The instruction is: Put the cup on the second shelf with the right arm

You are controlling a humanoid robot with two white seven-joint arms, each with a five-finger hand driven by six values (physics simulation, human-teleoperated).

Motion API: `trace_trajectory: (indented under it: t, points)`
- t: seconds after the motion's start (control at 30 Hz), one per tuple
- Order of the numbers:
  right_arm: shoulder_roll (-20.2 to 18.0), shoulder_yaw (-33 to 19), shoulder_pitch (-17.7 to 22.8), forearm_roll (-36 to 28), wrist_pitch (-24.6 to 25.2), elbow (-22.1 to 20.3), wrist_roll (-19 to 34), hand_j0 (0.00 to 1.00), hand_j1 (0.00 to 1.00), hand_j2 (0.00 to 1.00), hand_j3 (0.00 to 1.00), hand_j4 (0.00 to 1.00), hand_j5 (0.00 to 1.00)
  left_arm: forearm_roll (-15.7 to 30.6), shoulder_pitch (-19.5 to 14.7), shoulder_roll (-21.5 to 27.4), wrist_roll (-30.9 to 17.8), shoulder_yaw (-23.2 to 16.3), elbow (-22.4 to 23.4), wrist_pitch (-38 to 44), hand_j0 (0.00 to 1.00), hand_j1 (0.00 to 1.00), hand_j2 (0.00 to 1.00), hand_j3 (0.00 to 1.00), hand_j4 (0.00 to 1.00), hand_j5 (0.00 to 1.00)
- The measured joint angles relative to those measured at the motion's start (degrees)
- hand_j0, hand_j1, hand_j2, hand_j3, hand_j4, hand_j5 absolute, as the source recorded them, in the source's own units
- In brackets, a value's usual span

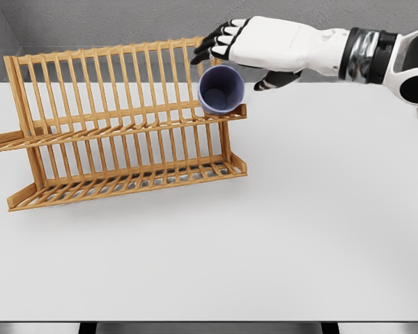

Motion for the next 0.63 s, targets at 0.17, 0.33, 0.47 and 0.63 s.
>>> trace_trajectory:
  t: [0.17,0.33,0.47,0.63]
  points:
    - [-3.51,-7.59,10.19,0.00,-0.12,2.88,0.03,1.00,1.00,1.00,1.00,1.00,1.00,0.00,0.00,0.00,0.00,0.00,-0.01,0.00,1.00,1.00,1.00,1.00,1.00,1.00]
    - [-5.43,-16.70,23.73,0.36,-0.20,6.76,0.04,1.00,1.00,1.00,1.00,1.00,1.00,0.00,0.00,0.00,0.00,0.00,-0.01,0.00,1.00,1.00,1.00,1.00,1.00,1.00]
    - [-5.30,-27.74,35.07,0.37,-3.89,7.07,0.04,1.00,1.00,1.00,1.00,1.00,1.00,0.00,0.00,0.00,0.00,0.01,-0.01,0.00,1.00,1.00,1.00,1.00,1.00,1.00]
    - [-4.50,-36.70,35.51,0.27,-8.19,7.60,0.01,1.00,1.00,1.00,1.00,1.00,1.00,0.01,0.00,0.00,0.00,0.00,0.00,0.00,1.00,1.00,1.00,1.00,1.00,1.00]
